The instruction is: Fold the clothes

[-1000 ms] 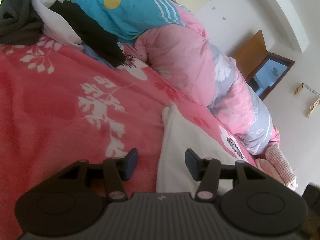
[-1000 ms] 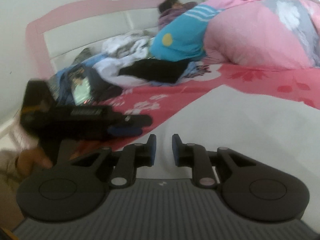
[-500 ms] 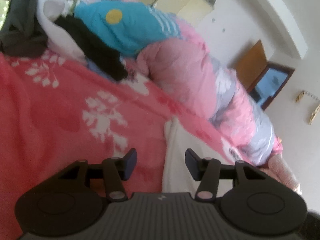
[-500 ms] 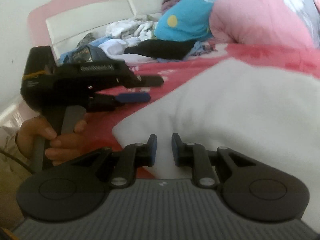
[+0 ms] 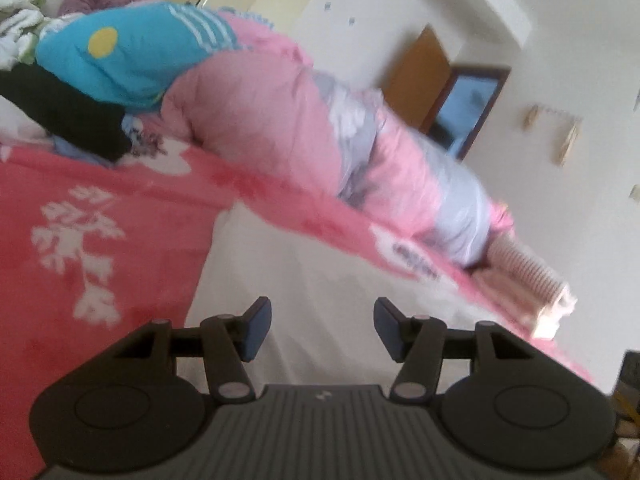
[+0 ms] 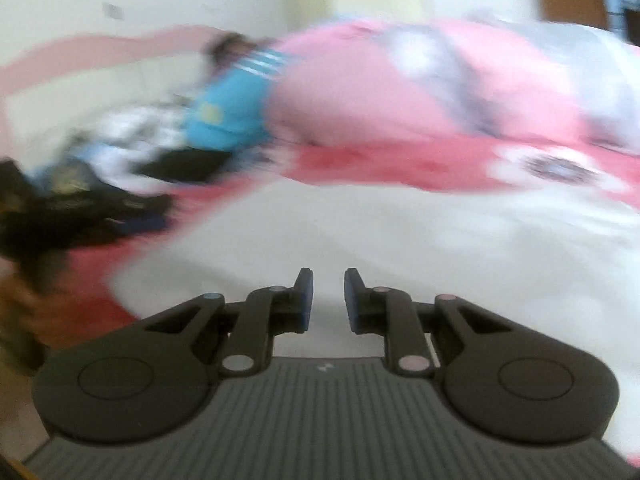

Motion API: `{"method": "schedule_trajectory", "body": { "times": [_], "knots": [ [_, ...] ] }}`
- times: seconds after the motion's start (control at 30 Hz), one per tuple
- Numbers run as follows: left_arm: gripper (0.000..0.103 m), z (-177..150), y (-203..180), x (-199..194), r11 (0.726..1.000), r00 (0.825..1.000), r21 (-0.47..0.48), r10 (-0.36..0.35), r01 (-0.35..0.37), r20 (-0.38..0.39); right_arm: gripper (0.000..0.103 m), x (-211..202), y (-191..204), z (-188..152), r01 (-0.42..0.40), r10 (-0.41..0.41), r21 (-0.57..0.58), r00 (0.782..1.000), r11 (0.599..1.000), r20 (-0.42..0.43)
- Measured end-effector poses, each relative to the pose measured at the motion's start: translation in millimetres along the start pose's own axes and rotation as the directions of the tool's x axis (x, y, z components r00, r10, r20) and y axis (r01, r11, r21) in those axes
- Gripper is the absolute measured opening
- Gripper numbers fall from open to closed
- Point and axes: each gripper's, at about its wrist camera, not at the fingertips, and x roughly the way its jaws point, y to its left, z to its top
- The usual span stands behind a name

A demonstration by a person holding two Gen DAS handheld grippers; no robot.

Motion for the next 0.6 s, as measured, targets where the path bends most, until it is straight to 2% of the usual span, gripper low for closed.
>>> {"method": "schedule_trajectory", "body": {
  "times": [0.07, 0.13, 0.2, 0.23, 0.33, 0.43, 0.5, 0.6],
  "knots": [
    [0.057, -3.2, 0.7, 5.5, 1.000, 1.000, -0.001, 0.021, -0.021, -0.023, 0.017, -7.1, -4.9, -18.2, -0.023, 0.024, 0.023, 0.999, 0.999, -0.047],
    [0.057, -4.2, 4.4, 7.9, 0.999, 0.999, -0.008, 0.034, -0.035, -0.027, 0.017, -21.6, 4.3, -32.3, -0.084, 0.084, -0.004, 0.995, 0.996, -0.050],
    [0.057, -4.4, 6.8, 8.6, 0.999, 0.999, -0.011, 0.043, -0.043, -0.027, 0.016, -29.4, 7.6, -32.4, -0.126, 0.125, -0.021, 0.991, 0.992, -0.054],
    [0.057, -4.4, 6.6, 8.7, 0.999, 0.999, -0.007, 0.047, -0.047, -0.027, 0.015, -33.2, 5.1, -28.5, -0.121, 0.120, -0.021, 0.992, 0.992, -0.042],
    [0.057, -5.7, 4.6, 9.0, 0.998, 0.998, 0.014, 0.060, -0.060, -0.026, 0.017, -27.7, -12.6, -11.2, -0.032, 0.032, 0.030, 0.999, 0.999, 0.027],
    [0.057, -6.0, 3.9, 8.7, 0.997, 0.997, 0.024, 0.069, -0.068, -0.024, 0.017, -13.4, -26.6, -7.7, 0.027, -0.028, 0.067, 0.999, 0.997, 0.017],
    [0.057, -5.9, 4.2, 8.6, 0.997, 0.997, 0.025, 0.072, -0.071, -0.024, 0.017, -12.5, -21.1, -19.1, -0.008, 0.010, 0.066, 1.000, 0.998, -0.026],
    [0.057, -5.6, 4.5, 8.3, 0.997, 0.997, 0.025, 0.076, -0.075, -0.023, 0.018, -12.9, 5.3, -31.6, -0.171, 0.173, 0.045, 0.984, 0.984, -0.050]
  ]
}}
